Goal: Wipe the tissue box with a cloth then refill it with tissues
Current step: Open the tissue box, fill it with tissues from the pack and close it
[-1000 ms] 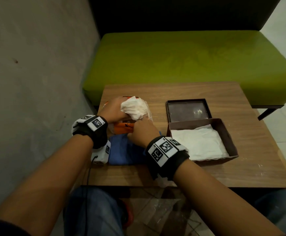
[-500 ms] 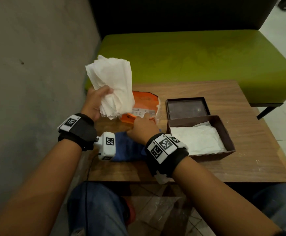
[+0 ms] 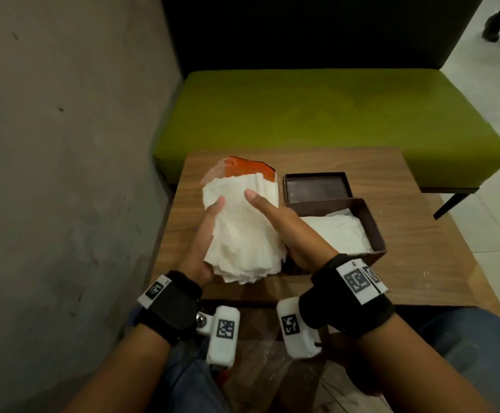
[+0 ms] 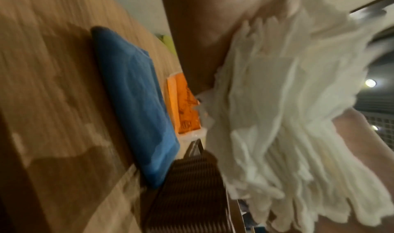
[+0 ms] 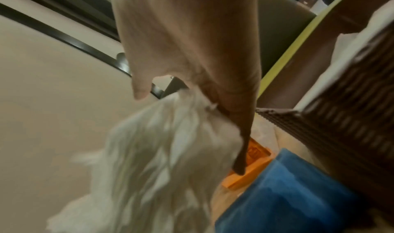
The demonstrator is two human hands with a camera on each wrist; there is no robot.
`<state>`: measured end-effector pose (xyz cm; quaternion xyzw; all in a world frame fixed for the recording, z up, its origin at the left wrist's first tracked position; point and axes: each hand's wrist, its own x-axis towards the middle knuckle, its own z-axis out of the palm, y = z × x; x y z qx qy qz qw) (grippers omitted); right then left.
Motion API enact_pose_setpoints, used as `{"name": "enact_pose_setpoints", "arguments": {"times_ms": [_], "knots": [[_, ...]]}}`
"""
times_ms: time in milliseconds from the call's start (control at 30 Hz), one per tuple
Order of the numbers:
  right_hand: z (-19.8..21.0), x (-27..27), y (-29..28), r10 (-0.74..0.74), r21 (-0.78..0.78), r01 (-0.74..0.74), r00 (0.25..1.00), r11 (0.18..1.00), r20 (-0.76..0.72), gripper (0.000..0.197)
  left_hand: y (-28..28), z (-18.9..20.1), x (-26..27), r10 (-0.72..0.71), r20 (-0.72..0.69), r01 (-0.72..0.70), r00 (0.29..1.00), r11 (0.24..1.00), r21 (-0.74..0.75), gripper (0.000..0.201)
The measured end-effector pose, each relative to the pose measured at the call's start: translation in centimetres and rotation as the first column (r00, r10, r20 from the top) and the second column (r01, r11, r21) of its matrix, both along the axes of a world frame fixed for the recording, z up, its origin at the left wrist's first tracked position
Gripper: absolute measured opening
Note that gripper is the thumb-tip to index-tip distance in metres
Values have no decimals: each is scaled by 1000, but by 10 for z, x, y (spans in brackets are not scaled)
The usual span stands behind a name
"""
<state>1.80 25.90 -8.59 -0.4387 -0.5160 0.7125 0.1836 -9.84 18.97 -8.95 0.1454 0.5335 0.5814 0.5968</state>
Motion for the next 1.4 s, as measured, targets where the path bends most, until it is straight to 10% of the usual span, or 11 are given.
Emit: {"name": "enact_pose_setpoints", "arguments": {"times_ms": [100, 233, 467, 933, 1033, 1400], "knots": [[1, 14, -5, -71, -42, 68, 996, 997, -50, 58, -1, -2, 17, 9, -110, -13, 994, 999, -35, 59], [7, 31, 0, -101, 79, 106, 992, 991, -70, 37, 6, 5, 19, -22, -176, 21, 984, 1000, -7, 60], [16, 51, 15, -166, 124, 176, 983, 977, -82, 80, 20, 25, 38, -57, -90, 66, 994, 993, 99, 45], [18, 69, 0, -79, 91, 100, 974, 991, -211, 55, 26, 36, 73, -4, -365, 13, 931, 1000, 23, 26], [18, 74, -2, -11, 137, 46, 969, 990, -247, 26, 22, 42, 76, -77, -403, 86, 912, 996, 5, 41], [12, 81, 5, -524, -200, 492, 717, 848, -459, 52, -13, -1, 87, 4, -130, 17, 992, 987, 158, 96]]}}
